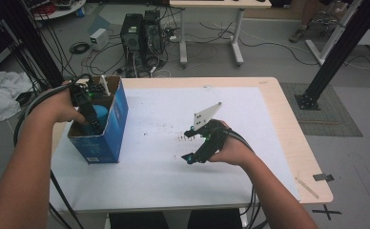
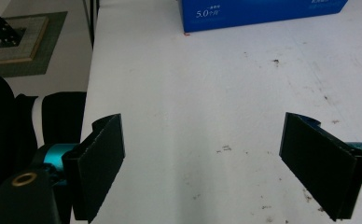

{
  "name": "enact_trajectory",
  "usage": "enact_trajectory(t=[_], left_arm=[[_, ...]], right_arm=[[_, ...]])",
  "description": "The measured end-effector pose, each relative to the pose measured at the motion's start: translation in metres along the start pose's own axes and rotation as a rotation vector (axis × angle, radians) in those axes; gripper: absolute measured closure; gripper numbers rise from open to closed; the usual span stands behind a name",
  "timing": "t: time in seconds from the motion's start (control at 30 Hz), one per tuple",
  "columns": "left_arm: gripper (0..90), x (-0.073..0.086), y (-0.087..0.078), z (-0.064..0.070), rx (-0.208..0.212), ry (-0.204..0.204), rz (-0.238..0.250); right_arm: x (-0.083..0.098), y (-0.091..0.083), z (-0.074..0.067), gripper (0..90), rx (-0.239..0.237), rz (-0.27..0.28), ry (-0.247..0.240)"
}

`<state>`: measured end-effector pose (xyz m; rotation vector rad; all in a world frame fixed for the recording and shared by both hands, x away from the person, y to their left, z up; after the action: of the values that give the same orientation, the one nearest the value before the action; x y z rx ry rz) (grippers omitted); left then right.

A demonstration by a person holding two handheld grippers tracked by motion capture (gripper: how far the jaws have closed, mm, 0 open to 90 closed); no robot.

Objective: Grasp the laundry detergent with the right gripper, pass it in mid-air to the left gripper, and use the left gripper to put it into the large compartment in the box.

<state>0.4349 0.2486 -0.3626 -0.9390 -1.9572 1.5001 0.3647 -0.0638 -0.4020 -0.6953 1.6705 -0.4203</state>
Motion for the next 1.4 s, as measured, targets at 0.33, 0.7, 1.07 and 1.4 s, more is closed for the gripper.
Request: enact_trajectory(t=[0.33,0.7,1.07,1.4], left_arm=[[37.7,0.001,0.008,0.000,0.004,-0.016,0.002],[37.1,-0.001,0.005,-0.002,-0.011,-0.003,0.024],[31.7,-0.002,-0.005,-0.003,-0.018,0.016,0.030],[28.9,0.000,-0.011,-0.004,-0.022,0.006,0.030]], right_arm=[[0.001,0.004,0.003,13.4,-0.004,-0.003,0.007],[0.001,0.003,0.003,13.4,0.000,0.001,0.009],[0.000,0.003,0.002,13.4,-0.001,0.008,0.004],[0.000,0.001,0.001,13.4,0.001,0.016,0.003]])
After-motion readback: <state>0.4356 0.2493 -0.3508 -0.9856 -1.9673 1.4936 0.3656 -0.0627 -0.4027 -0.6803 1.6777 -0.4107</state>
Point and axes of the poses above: each handheld gripper's, and its own axes: y roughly forward along the jaws, x roughly out of its underside, z roughly to its right, the point moved 8 cm from there along y, roughly forward along the jaws, and after that the axes turned 14 degrees about -x, right-handed, at the moved point
